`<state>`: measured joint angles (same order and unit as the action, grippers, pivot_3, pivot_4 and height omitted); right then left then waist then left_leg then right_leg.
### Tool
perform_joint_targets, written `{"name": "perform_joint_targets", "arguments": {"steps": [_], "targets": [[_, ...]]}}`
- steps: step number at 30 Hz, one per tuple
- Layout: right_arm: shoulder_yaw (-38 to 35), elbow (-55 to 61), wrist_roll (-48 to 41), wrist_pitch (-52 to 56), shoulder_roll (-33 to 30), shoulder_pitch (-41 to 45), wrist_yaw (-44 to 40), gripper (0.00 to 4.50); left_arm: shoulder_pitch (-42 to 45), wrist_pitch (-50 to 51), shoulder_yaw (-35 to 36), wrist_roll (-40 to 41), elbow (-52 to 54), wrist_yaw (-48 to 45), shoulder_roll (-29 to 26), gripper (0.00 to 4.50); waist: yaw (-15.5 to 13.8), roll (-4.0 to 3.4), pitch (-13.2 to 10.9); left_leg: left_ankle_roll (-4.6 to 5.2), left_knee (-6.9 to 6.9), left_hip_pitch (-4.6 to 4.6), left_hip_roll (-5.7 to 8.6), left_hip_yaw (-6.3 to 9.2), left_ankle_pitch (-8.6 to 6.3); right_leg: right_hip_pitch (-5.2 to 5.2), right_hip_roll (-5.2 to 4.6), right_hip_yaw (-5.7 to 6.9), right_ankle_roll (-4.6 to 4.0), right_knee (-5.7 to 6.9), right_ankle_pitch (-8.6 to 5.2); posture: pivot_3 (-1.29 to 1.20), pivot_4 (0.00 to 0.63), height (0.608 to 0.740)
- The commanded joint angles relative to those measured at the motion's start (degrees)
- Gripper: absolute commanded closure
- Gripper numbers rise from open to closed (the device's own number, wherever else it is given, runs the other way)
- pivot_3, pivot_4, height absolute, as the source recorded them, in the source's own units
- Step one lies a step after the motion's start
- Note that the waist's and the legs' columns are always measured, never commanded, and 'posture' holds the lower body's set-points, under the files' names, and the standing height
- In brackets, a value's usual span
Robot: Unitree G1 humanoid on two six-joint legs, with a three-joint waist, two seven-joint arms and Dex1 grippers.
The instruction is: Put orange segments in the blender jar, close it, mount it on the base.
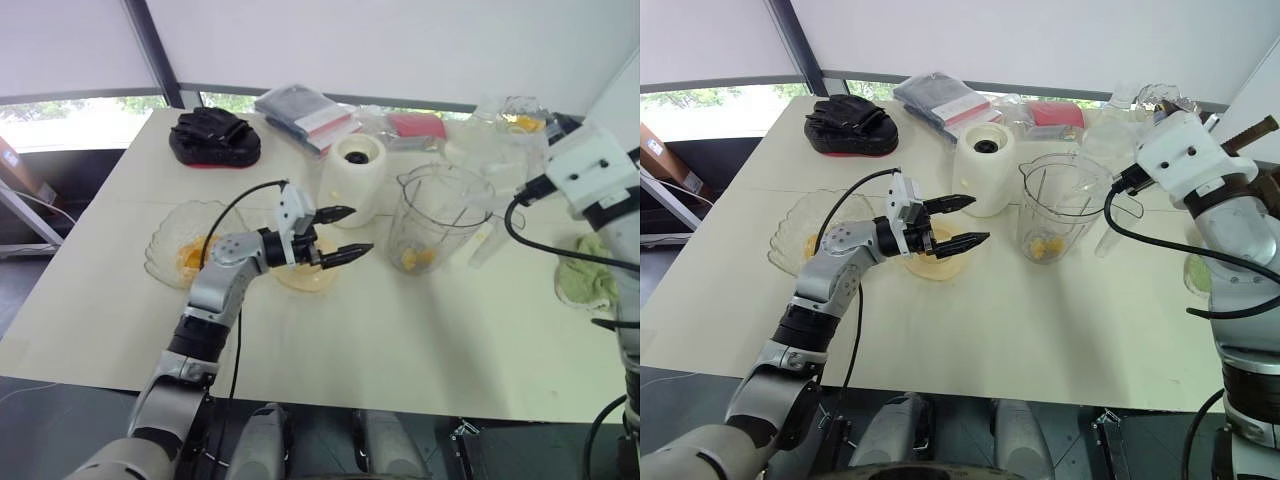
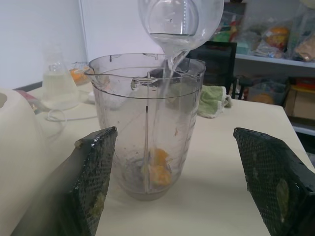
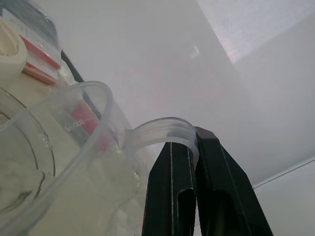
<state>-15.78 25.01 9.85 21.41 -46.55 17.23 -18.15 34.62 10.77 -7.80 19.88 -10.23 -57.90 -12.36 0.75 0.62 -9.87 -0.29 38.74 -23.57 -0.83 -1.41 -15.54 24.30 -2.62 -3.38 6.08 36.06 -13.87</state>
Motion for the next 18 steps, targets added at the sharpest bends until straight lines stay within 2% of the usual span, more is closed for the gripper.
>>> {"name": "perform_joint_targets", "arguments": {"steps": [1,12,18], "targets": [[-6.1,2.6,-3.4,7.0,5.1,2.3,3.1,4.47,1.5,-0.5,0.0,0.4,1.0,-0.6,-0.1,0.56,0.0,0.01,0.0,0.0,0.0,0.0,0.0,0.0,0.0,0.0,0.01,0.0,0.0,0.01,0.0,0.0,0.15,0.74],[-23.5,9.7,-15.3,37.5,23.4,12.2,12.0,4.47,2.0,-0.7,-0.4,0.0,0.2,-1.4,-0.1,0.56,0.1,-0.04,0.0,0.0,0.01,0.01,-0.04,0.03,0.0,0.01,-0.01,0.01,0.0,0.07,0.01,0.0,0.15,0.74],[-35.6,12.4,-20.4,39.7,32.0,15.5,18.0,4.47,2.1,-0.5,-0.6,0.0,0.1,-1.9,-0.2,0.56,0.1,-0.06,0.0,0.0,-0.05,0.02,-0.05,0.04,0.0,0.02,0.0,0.01,0.02,0.07,0.02,0.0,0.15,0.74]]}}
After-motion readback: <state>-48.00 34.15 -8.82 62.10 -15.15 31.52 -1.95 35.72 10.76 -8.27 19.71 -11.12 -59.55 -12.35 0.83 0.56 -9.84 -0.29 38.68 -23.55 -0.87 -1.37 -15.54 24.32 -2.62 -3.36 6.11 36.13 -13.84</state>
